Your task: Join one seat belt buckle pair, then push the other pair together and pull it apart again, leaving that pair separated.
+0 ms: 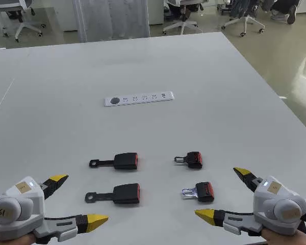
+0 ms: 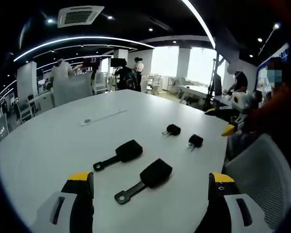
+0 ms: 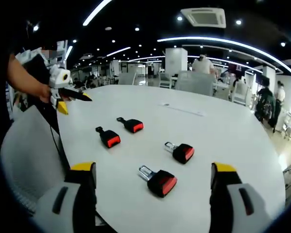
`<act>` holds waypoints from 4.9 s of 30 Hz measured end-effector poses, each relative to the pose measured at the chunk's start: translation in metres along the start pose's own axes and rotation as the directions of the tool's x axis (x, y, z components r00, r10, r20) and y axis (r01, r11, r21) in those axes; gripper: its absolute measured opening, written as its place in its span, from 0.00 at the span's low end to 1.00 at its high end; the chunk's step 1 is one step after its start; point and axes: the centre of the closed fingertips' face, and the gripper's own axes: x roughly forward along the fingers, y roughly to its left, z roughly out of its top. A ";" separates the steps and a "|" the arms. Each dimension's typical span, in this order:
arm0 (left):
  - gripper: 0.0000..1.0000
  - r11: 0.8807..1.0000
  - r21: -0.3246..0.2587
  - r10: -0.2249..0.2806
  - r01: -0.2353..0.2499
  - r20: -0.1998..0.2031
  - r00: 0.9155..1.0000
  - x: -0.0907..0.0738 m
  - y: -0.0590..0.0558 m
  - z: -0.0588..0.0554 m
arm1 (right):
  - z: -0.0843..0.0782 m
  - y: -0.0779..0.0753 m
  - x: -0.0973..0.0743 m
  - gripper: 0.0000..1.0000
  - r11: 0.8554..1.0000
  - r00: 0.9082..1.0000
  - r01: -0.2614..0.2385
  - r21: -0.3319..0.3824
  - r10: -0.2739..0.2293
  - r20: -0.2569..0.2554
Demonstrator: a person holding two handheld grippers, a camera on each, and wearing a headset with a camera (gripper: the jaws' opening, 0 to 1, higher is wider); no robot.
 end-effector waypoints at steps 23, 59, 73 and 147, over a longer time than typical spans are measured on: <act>1.00 1.000 0.007 -0.001 0.001 -0.014 1.000 0.004 0.002 -0.002 | -0.010 0.002 0.001 0.98 1.000 1.000 -0.013 0.008 0.013 -0.015; 1.00 1.000 0.019 -0.010 0.010 -0.018 1.000 0.008 0.001 0.003 | -0.004 -0.002 0.002 0.98 1.000 1.000 -0.012 0.004 0.012 -0.005; 1.00 0.999 0.035 -0.014 0.015 -0.025 1.000 0.012 0.004 0.003 | -0.005 -0.004 0.006 0.97 1.000 0.999 -0.029 -0.002 0.029 -0.015; 0.89 0.932 0.252 -0.199 0.262 -0.251 0.947 0.079 0.005 -0.018 | -0.036 -0.010 0.043 0.83 0.952 0.940 -0.299 -0.063 0.283 -0.189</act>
